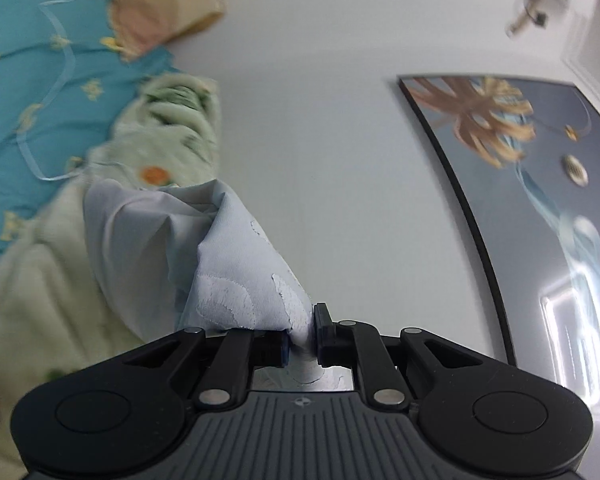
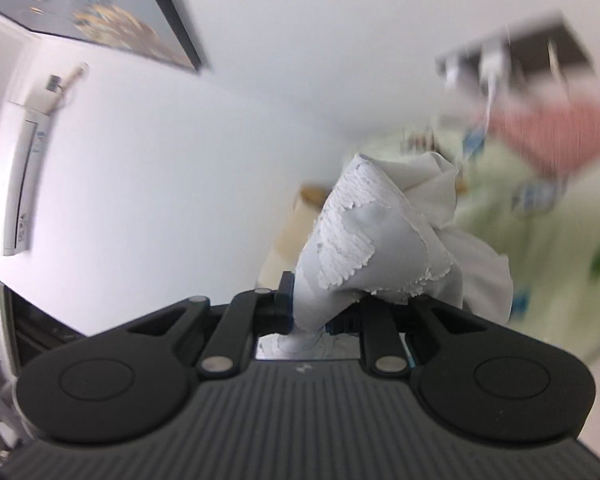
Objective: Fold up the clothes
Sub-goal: 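Lift the folded shirt with both grippers and carry it onto the blanket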
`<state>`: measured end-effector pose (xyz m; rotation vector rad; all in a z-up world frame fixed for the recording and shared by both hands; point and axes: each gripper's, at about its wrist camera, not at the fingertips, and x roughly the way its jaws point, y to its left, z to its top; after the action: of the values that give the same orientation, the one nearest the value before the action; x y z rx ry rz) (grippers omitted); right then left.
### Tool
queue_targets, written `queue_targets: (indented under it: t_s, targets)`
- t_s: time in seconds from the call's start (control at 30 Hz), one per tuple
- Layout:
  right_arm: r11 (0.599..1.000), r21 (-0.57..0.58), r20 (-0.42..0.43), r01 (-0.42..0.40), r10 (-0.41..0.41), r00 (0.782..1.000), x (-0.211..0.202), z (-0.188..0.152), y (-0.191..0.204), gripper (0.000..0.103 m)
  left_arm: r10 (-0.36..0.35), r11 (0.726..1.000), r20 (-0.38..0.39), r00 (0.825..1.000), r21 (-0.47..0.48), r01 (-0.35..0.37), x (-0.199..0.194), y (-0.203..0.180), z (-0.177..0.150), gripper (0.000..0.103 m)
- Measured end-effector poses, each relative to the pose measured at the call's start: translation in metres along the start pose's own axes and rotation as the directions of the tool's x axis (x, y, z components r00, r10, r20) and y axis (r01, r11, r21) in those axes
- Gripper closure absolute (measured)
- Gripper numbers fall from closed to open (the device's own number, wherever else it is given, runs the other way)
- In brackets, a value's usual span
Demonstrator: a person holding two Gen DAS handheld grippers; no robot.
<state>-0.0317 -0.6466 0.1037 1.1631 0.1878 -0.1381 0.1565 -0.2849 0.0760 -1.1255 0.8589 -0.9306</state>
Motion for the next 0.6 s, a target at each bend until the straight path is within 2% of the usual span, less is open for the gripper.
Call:
queue_targets:
  t_s: [0.07,0.13,0.27,0.33,0.43,0.5,0.6]
  targets:
    - [0.998,-0.042,0.027,0.040,-0.039,0.999,-0.008,0.013,-0.011,0.086,0.009,0.999,-0.033,0.999,0.041,-0.008,0.015,0.003,-0.046,0.089]
    - [0.992,-0.024,0.008,0.128,-0.128,0.992,-0.013,0.014,-0.040,0.086,0.040,0.999,-0.080,0.996,0.028,-0.038,0.039,0.022,-0.063,0.089]
    - [0.950,-0.009,-0.109,0.311,-0.310,0.944,-0.019,-0.003,-0.101,0.086,0.170,0.985,-0.189,0.967,0.005,-0.172,0.046,0.075,-0.103,0.089]
    - [0.941,0.002,-0.145,0.339,-0.335,0.931,-0.023,-0.014,-0.123,0.086,0.214,0.976,-0.228,0.950,0.005,-0.219,0.038,0.097,-0.114,0.089]
    - [0.940,0.014,-0.159,0.341,-0.334,0.929,-0.023,-0.024,-0.141,0.086,0.268,0.963,-0.269,0.925,0.059,-0.262,0.029,0.113,-0.123,0.087]
    - [0.940,0.012,-0.160,0.341,-0.334,0.929,-0.025,-0.027,-0.142,0.085,0.305,0.952,-0.275,0.912,0.117,-0.283,0.025,0.112,-0.125,0.082]
    - [0.925,-0.041,-0.163,0.378,-0.379,0.911,-0.025,-0.025,-0.127,0.080,0.342,0.933,-0.268,0.901,0.215,-0.290,0.025,0.097,-0.115,0.070]
